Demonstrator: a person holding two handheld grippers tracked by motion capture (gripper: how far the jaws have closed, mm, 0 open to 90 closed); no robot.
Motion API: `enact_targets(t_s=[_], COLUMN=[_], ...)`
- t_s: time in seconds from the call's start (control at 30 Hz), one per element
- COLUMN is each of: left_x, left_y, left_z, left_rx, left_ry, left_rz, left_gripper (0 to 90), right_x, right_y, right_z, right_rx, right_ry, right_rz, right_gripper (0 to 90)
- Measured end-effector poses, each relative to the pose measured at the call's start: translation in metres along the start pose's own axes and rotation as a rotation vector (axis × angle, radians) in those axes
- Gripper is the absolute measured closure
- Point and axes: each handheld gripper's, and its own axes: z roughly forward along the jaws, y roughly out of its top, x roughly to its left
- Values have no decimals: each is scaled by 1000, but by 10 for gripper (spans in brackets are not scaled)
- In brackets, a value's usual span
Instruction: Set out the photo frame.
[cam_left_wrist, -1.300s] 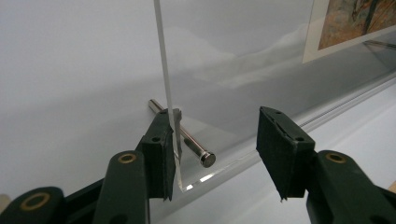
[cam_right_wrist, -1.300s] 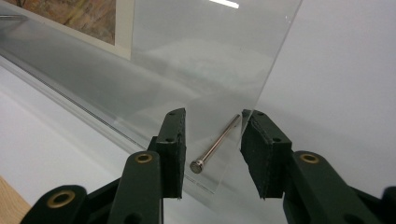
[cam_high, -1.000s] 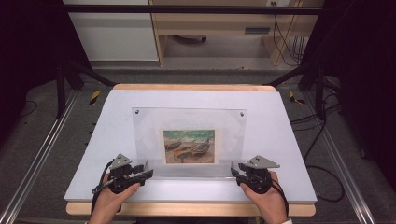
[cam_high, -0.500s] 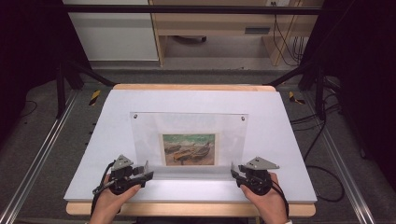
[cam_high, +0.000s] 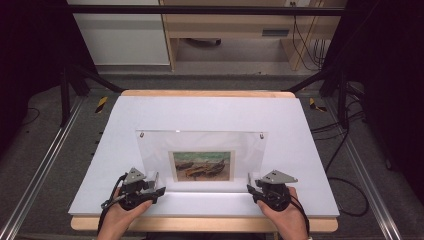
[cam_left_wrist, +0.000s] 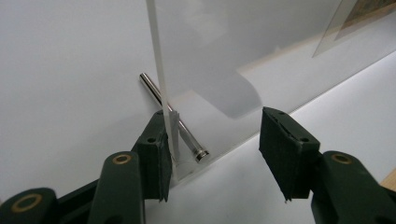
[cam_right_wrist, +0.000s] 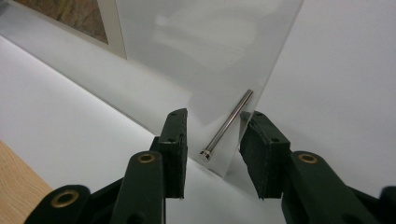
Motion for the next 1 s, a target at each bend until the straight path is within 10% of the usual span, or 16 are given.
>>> enact_targets(t_s=[1.0], left_x=[-1], left_y=[1], left_z=[3], left_rx=[7], left_ry=[1], left_rz=[11], left_gripper=[419], right_x=[0], right_y=[-1], right_z=[2], right_rx=[-3], right_ry=[8], right_rz=[-13], right_gripper=[583])
